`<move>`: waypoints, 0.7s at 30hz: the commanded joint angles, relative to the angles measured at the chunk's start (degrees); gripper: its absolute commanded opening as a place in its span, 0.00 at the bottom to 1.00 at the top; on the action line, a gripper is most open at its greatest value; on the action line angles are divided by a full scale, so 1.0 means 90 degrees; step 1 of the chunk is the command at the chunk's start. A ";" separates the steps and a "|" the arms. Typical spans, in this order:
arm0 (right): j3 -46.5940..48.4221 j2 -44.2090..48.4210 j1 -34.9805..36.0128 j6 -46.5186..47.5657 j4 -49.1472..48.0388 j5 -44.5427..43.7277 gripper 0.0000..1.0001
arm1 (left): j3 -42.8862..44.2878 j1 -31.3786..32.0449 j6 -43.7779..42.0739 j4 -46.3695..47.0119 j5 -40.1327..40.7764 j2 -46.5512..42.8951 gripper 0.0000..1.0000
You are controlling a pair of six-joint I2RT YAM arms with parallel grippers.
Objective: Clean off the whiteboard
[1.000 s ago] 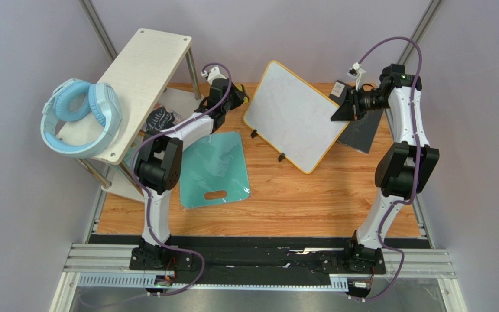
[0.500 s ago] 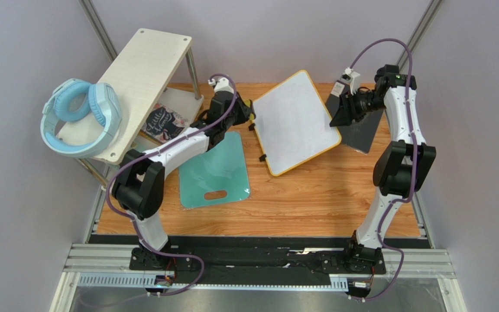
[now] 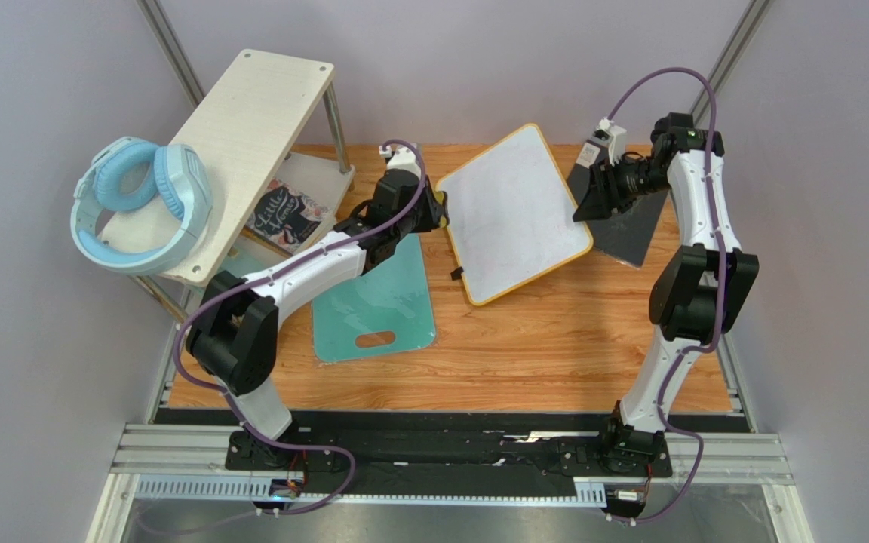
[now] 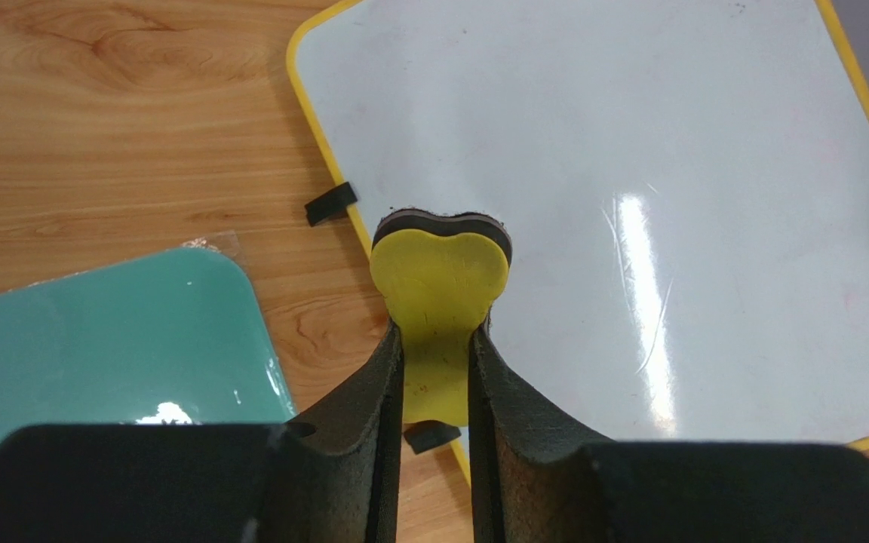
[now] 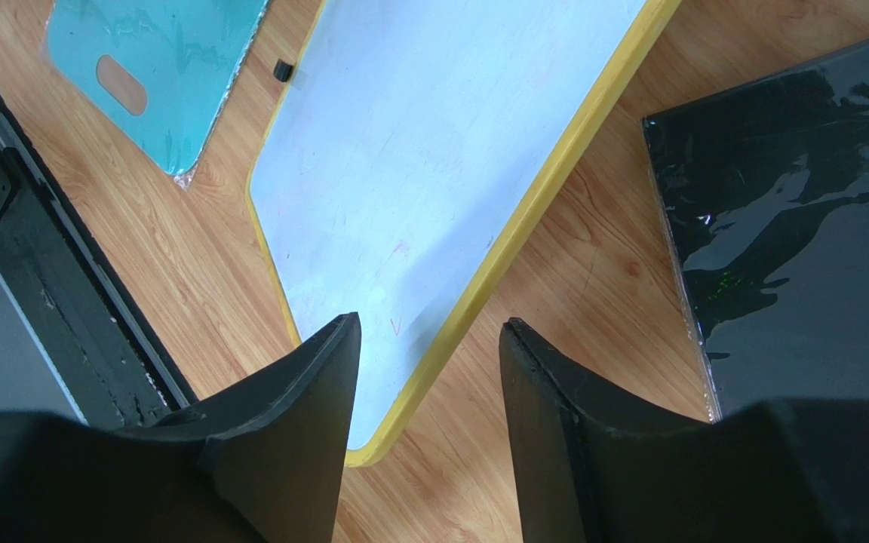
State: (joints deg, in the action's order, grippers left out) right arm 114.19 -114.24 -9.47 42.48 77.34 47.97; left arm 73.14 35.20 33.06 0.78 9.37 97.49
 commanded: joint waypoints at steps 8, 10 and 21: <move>-0.0217 0.0592 0.0027 -0.1213 -0.0886 -0.1011 0.70 | 0.1559 0.0102 -0.1026 -0.3463 0.0151 0.0270 0.15; -0.0256 0.0816 0.0018 -0.1418 -0.1063 -0.1110 0.76 | 0.1716 0.0102 -0.1076 -0.3786 0.0199 0.0475 0.24; -0.0305 0.1384 0.0018 -0.1741 -0.1533 -0.1404 0.88 | 0.2390 0.0083 -0.0832 -0.5231 0.0531 0.1373 0.75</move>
State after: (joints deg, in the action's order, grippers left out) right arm 111.04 -104.31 -9.50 29.26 66.48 36.42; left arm 90.65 35.94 25.12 -38.15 12.34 108.03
